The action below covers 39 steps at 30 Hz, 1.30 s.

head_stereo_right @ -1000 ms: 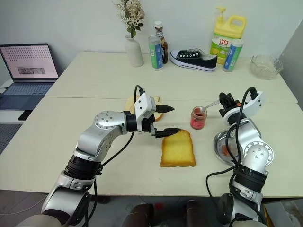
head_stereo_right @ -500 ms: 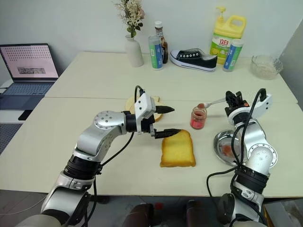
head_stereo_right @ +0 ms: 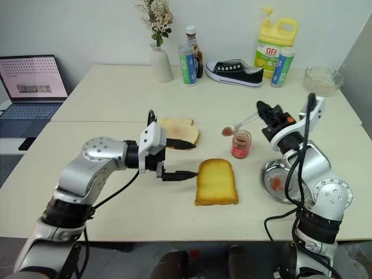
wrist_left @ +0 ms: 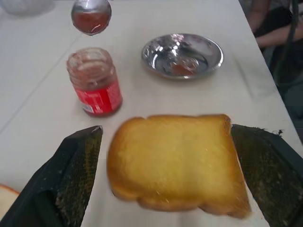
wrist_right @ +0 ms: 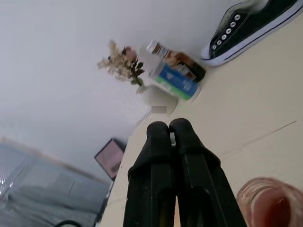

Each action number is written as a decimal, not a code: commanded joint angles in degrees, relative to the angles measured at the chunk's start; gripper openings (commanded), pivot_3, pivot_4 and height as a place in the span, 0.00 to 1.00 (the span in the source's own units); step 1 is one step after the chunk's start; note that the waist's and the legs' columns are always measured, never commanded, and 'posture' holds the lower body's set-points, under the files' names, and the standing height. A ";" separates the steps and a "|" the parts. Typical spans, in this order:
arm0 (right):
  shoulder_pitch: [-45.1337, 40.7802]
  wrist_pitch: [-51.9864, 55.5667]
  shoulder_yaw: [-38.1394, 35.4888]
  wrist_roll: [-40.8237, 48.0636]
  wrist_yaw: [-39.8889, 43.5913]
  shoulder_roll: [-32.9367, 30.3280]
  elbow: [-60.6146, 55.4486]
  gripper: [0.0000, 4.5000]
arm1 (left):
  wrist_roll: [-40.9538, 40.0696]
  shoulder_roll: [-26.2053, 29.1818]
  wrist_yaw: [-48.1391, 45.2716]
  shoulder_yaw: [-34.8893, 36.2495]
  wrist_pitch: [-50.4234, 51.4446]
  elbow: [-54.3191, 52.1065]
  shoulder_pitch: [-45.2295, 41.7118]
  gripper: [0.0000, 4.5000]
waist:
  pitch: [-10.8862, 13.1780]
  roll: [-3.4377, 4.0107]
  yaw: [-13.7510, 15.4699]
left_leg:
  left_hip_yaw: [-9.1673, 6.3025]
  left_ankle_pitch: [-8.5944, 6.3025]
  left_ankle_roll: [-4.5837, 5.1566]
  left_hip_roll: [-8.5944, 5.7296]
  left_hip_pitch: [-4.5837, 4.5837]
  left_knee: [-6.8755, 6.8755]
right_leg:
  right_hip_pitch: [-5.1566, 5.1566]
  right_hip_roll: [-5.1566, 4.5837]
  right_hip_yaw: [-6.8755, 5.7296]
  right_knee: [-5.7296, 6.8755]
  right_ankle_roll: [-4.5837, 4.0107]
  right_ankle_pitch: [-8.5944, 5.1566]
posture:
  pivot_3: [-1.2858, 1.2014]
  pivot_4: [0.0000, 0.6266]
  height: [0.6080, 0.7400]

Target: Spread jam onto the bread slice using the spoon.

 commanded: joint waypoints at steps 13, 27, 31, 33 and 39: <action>9.65 0.33 13.58 -8.22 8.47 -5.24 -5.14 0.01 | -2.49 2.94 7.75 2.18 3.83 -14.95 12.46 1.00 | 0.00 0.00 0.28 | 0.01 0.00 0.00 0.01 0.01 0.04 | 0.01 -0.01 0.02 -0.02 0.22 -0.17 | 0.52 0.24 1.00; 10.85 -0.93 17.24 -24.53 17.03 -5.80 -3.16 0.01 | -3.38 2.99 10.23 2.15 6.32 -16.19 11.28 1.00 | 0.00 -0.01 0.52 | 0.01 0.00 0.00 0.02 0.03 0.05 | 0.00 0.04 0.02 -0.01 0.23 -0.19 | 0.52 0.24 1.00; 10.17 -0.83 16.08 -27.13 18.84 -6.34 -2.67 0.01 | -3.30 2.88 10.33 2.06 6.12 -15.89 11.08 1.00 | 0.00 -0.01 0.64 | 0.02 0.00 0.00 0.01 0.03 0.05 | 0.00 0.04 0.02 -0.02 0.23 -0.19 | 0.52 0.24 1.00; 9.91 -0.46 14.68 -27.19 19.75 -7.02 -2.28 0.01 | -3.03 2.80 10.15 1.93 5.64 -15.27 10.76 1.00 | 0.00 -0.01 0.69 | 0.02 0.00 0.00 0.01 0.03 0.05 | 0.00 0.04 0.02 -0.01 0.23 -0.19 | 0.52 0.24 1.00; 9.52 1.31 9.87 -23.71 20.43 -8.30 -1.42 0.01 | -2.11 2.31 9.98 1.49 4.05 -13.61 10.24 1.00 | 0.00 -0.01 1.09 | 0.03 0.00 0.00 -0.01 0.03 0.06 | 0.01 0.02 0.03 -0.02 0.23 -0.19 | 0.52 0.24 1.00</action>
